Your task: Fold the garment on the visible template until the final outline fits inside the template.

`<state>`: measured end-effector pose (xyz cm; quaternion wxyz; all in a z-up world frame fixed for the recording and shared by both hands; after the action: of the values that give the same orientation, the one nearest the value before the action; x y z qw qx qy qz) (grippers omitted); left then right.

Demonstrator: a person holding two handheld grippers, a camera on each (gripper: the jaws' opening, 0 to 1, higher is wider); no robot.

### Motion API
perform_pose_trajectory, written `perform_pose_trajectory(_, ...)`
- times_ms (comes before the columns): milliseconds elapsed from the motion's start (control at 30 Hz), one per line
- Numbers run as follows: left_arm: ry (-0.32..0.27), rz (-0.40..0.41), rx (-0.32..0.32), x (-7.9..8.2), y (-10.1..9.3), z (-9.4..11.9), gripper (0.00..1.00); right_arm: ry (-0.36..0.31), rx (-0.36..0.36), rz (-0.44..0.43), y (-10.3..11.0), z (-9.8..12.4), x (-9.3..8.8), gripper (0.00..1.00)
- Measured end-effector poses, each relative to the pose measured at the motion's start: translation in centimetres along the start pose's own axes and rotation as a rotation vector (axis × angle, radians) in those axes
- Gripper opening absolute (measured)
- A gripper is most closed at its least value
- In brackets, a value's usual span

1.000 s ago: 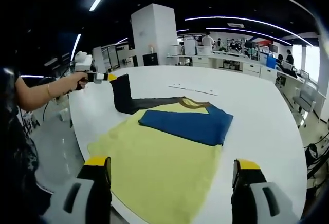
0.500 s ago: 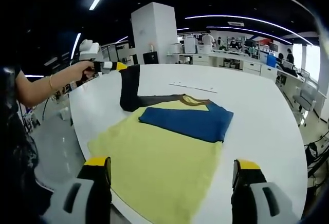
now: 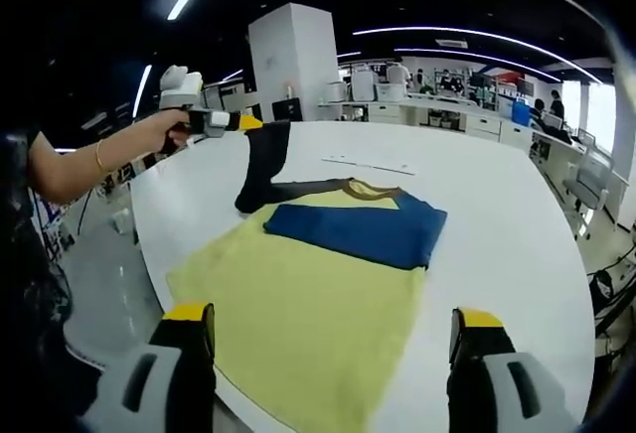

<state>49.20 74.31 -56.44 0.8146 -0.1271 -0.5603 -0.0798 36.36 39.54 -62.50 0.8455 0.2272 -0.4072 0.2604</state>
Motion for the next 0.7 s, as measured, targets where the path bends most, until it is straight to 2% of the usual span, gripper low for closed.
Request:
perform_pose_trajectory(367,-0.001,0.026,-0.054,-0.4,-2.4,-1.7,0.0,0.011,-0.003,-0.012,-0.2,0.1,-0.5,0.99)
perform_pose_trajectory(600,-0.029,0.063,-0.095,-0.2,-4.1,-2.7,0.0,0.017,-0.005,-0.013,-0.6,0.1,-0.6,0.99)
perform_pose_trajectory(700,-0.058,0.115,-0.131,-0.1,-4.9,-3.2,0.0,0.011,-0.004,-0.015,-0.7,-0.1,-0.5,0.99)
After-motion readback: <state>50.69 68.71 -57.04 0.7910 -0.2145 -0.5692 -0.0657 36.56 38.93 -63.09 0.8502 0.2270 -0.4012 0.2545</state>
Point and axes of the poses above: the point that each gripper's makers call its tool centre point, and the gripper's own axes: z roughly backward along the fingers, y roughly to its left, x roughly out of its top, the point moved 8 cm from there along z, roughly backward along the fingers, and after that the axes turned 4 degrees about -z, right-handed, at the moved point
